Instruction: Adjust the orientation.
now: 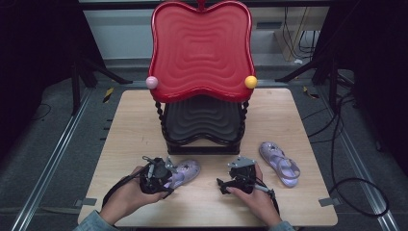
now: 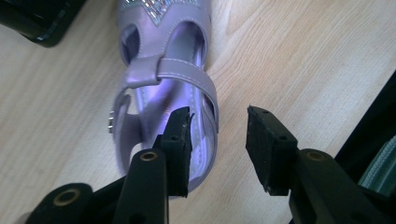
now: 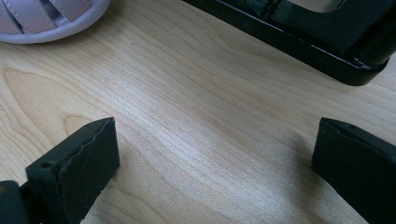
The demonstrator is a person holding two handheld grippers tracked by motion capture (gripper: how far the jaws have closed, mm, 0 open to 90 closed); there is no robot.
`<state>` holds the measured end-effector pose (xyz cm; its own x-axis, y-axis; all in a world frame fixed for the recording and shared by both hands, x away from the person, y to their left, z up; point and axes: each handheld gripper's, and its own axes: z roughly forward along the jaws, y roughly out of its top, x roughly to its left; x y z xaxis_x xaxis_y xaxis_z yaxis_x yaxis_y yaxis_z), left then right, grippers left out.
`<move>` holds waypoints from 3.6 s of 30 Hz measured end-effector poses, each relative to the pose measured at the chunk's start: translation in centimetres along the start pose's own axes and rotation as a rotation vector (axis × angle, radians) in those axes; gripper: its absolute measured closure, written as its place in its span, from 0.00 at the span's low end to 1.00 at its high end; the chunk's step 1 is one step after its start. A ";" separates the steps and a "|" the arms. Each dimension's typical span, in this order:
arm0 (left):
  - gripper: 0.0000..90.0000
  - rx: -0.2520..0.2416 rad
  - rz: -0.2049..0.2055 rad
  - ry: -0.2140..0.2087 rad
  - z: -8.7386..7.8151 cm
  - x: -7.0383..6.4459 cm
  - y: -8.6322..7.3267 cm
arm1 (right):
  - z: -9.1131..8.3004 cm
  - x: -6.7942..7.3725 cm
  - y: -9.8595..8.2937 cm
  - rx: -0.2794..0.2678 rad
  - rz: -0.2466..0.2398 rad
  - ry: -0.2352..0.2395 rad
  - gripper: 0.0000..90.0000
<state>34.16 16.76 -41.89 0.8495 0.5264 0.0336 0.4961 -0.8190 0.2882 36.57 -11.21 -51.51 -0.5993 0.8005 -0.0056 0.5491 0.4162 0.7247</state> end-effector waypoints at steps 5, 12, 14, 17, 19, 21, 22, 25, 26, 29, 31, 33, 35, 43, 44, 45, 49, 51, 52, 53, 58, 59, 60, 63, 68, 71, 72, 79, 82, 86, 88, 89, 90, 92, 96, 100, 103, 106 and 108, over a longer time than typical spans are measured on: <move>0.75 0.032 0.007 -0.011 1.3 0.0 0.1 | 0.0 0.0 0.0 0.000 -0.001 0.000 0.01; 0.80 0.039 -0.008 -0.016 2.2 0.3 0.1 | 0.0 0.0 0.0 0.000 -0.002 0.000 0.01; 0.82 0.043 -0.008 -0.019 2.3 0.3 0.1 | 0.0 0.0 0.0 0.000 -0.002 0.000 0.01; 0.84 0.050 -0.008 -0.018 2.4 0.4 0.0 | 0.0 0.0 0.0 0.000 -0.002 0.000 0.01; 0.88 0.044 -0.016 -0.023 2.5 0.5 -0.1 | 0.0 0.0 0.0 0.000 -0.002 0.000 0.01; 0.89 0.047 -0.017 -0.027 2.7 0.6 -0.1 | 0.0 0.0 0.0 0.000 -0.002 0.000 0.01; 0.89 0.049 -0.018 -0.028 2.7 0.6 -0.1 | 0.0 0.0 0.0 0.000 -0.002 0.000 0.01; 0.89 0.054 -0.017 -0.033 3.0 0.6 -0.2 | 0.0 0.0 0.0 0.000 -0.002 0.000 0.01; 0.89 0.053 -0.019 -0.032 3.0 0.6 -0.2 | 0.0 0.0 0.0 0.000 -0.002 0.000 0.01; 0.92 0.050 -0.022 -0.029 3.1 0.6 -0.2 | 0.0 0.0 0.0 0.000 -0.002 0.000 0.01; 0.92 0.054 -0.021 -0.032 3.2 0.7 -0.2 | 0.0 0.0 0.0 0.000 -0.002 0.000 0.01; 0.92 0.055 -0.022 -0.035 3.2 0.7 -0.1 | 0.0 0.0 0.0 0.000 -0.002 0.000 0.01; 0.93 0.058 -0.021 -0.038 3.2 0.8 -0.1 | 0.0 0.0 0.0 0.000 -0.002 0.000 0.01; 0.95 0.049 -0.030 -0.054 3.1 1.2 -0.2 | 0.0 0.0 0.0 0.000 -0.002 0.000 0.01; 0.96 0.046 -0.034 -0.056 3.1 1.3 -0.3 | 0.0 0.0 0.0 0.000 -0.002 0.000 0.01; 0.96 0.043 -0.036 -0.058 3.1 1.3 -0.3 | 0.0 0.0 0.0 0.000 -0.003 0.000 0.01; 0.96 0.043 -0.037 -0.064 3.1 1.4 -0.4 | 0.0 0.0 0.0 0.000 -0.002 0.002 0.01; 0.96 0.042 -0.037 -0.064 3.1 1.4 -0.4 | 0.0 0.0 0.0 0.000 -0.001 0.002 0.01; 0.96 0.038 -0.038 -0.065 3.1 1.4 -0.4 | 0.0 0.0 0.0 0.000 -0.002 0.002 0.01; 0.96 0.030 -0.045 -0.068 2.9 1.5 -0.4 | 0.0 0.0 0.0 0.000 -0.002 0.002 0.01; 0.96 -0.020 -0.072 -0.107 2.2 2.5 -0.6 | 0.0 0.0 0.0 0.000 -0.003 0.001 0.01; 0.96 -0.020 -0.072 -0.107 2.2 2.5 -0.6 | 0.0 0.0 0.0 0.000 -0.003 0.001 0.01; 0.96 -0.022 -0.072 -0.106 2.1 2.4 -0.7 | 0.0 0.0 0.0 0.000 -0.003 0.001 0.01; 0.96 -0.048 -0.072 -0.114 1.7 2.2 -0.7 | 0.0 0.0 0.0 0.000 -0.003 0.001 0.01; 0.96 -0.103 -0.069 -0.139 0.5 2.0 -0.5 | 0.0 0.0 0.0 0.000 -0.003 0.000 0.01; 0.96 -0.155 -0.074 -0.142 -0.5 1.7 -0.3 | 0.0 0.0 0.0 0.001 0.002 0.002 0.01; 0.96 -0.169 -0.074 -0.139 -0.7 1.6 -0.2 | 0.0 0.0 0.0 0.001 0.002 0.001 0.01; 0.96 -0.255 -0.074 -0.145 -2.5 1.0 0.6 | 0.0 0.0 0.0 0.000 0.001 -0.003 0.01; 0.96 -0.289 -0.085 -0.135 -3.1 0.8 0.8 | 0.0 0.0 0.0 0.000 0.003 -0.006 0.01; 0.96 -0.327 -0.097 -0.125 -3.8 0.9 1.4 | 0.0 0.0 0.0 -0.001 0.001 -0.005 0.01; 0.96 -0.354 -0.108 -0.122 -4.2 1.0 1.8 | 0.0 0.0 0.0 -0.001 0.003 -0.006 0.01; 0.96 -0.378 -0.105 -0.120 -4.5 0.9 2.3 | 0.0 0.0 0.0 -0.001 0.004 -0.007 0.01; 0.96 -0.378 -0.105 -0.120 -4.5 0.9 2.3 | 0.0 0.0 0.0 -0.001 0.004 -0.007 0.01; 0.96 -0.403 -0.103 -0.124 -4.8 0.9 2.8 | 0.0 0.0 0.0 -0.001 0.006 -0.008 0.01; 0.96 -0.426 -0.104 -0.114 -5.0 1.0 3.7 | 0.0 0.1 -0.1 -0.003 0.009 -0.011 0.01; 0.96 -0.458 -0.106 -0.107 -5.3 0.9 4.8 | -0.1 0.1 -0.1 -0.001 0.011 -0.018 0.01; 0.96 -0.487 -0.113 -0.106 -5.7 0.8 5.6 | -0.1 0.1 -0.1 -0.001 0.011 -0.019 0.01; 0.96 -0.514 -0.126 -0.094 -6.0 0.9 6.5 | -0.1 0.1 -0.1 -0.001 0.011 -0.020 0.01; 0.96 -0.538 -0.135 -0.084 -6.2 1.1 7.0 | -0.1 0.1 -0.1 -0.002 0.011 -0.021 0.01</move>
<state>37.46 13.01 -33.93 0.8071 0.5806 -0.1073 0.4588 -0.5024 0.7329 36.40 -11.20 -51.51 -0.5812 0.8137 -0.0121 0.5546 0.4069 0.7259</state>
